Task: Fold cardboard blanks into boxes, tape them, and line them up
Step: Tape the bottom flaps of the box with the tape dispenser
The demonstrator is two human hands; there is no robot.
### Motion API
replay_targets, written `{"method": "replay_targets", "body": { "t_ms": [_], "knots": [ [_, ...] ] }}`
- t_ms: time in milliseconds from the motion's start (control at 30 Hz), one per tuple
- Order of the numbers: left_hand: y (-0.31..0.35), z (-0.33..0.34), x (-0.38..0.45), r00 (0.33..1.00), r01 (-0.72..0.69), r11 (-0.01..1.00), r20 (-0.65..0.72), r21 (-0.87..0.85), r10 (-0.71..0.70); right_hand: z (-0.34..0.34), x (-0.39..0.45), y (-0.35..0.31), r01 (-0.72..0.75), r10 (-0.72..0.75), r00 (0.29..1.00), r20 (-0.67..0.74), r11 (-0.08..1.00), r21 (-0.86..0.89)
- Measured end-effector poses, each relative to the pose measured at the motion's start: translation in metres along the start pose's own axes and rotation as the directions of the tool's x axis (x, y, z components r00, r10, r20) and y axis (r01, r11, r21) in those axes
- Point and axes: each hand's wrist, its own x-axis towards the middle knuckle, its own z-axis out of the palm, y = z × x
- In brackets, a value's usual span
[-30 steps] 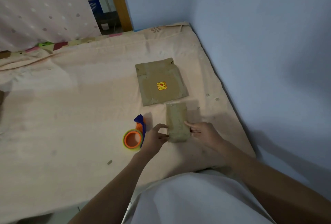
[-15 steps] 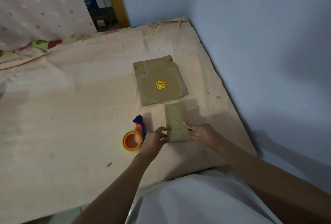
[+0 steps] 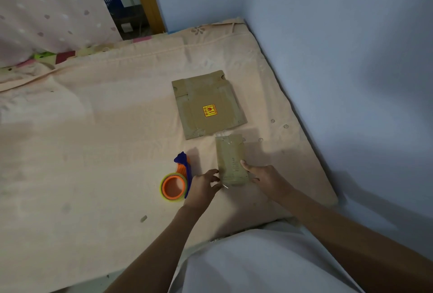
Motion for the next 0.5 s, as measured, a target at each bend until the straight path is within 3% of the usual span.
{"method": "replay_targets", "body": {
  "t_ms": [167, 333, 500],
  "knots": [
    [-0.002, -0.02, 0.013, 0.981, -0.046, 0.997, 0.19, 0.063, 0.033, -0.008, -0.001, -0.01, 0.017, -0.016, 0.998, -0.058, 1.0, 0.018],
    [0.013, -0.013, 0.013, 0.994, 0.054, 0.998, 0.088, 0.041, -0.057, -0.004, 0.007, -0.035, -0.014, 0.013, 1.0, -0.022, 0.999, -0.042],
    [0.026, -0.005, 0.013, 0.997, 0.055, 0.992, 0.046, 0.117, -0.061, 0.003, 0.006, -0.035, -0.054, 0.052, 0.998, -0.02, 0.994, -0.092]
  ]
}}
